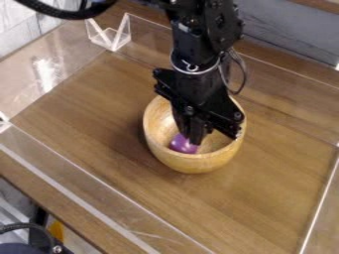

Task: Put the purple eggplant in the brown bowl

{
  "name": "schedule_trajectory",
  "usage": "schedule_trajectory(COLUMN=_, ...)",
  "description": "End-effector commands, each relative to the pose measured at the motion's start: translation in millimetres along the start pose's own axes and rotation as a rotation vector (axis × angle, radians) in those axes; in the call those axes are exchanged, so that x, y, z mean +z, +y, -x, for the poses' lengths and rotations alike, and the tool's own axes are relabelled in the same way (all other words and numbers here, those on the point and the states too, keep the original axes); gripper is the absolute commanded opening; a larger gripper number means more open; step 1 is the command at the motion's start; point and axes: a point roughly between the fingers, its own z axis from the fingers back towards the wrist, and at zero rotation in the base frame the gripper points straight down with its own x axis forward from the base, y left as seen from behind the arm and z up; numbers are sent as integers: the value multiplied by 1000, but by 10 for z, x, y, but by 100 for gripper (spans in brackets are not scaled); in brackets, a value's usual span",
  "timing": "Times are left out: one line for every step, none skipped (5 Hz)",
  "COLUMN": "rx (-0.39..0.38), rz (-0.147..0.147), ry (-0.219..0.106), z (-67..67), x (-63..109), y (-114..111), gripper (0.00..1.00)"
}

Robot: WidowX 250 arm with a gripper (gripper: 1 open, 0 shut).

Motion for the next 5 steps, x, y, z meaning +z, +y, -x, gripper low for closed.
schedule_trajectory(rx=9, rz=2, ry=-25, z=-67, x=67, y=12, gripper=0)
schedule_trajectory(rx=12, rz=4, ry=-23, z=-70, x=72, y=11, gripper=0)
schedule_trajectory(rx=15, rz=6, ry=-21, z=-73, x=81, y=15, gripper=0)
schedule_trajectory(rx=17, rz=8, ry=-19, z=-76, x=87, y=13, gripper=0)
schedule_trajectory(rx=20, rz=9, ry=-17, z=-79, x=99, y=17, gripper=0)
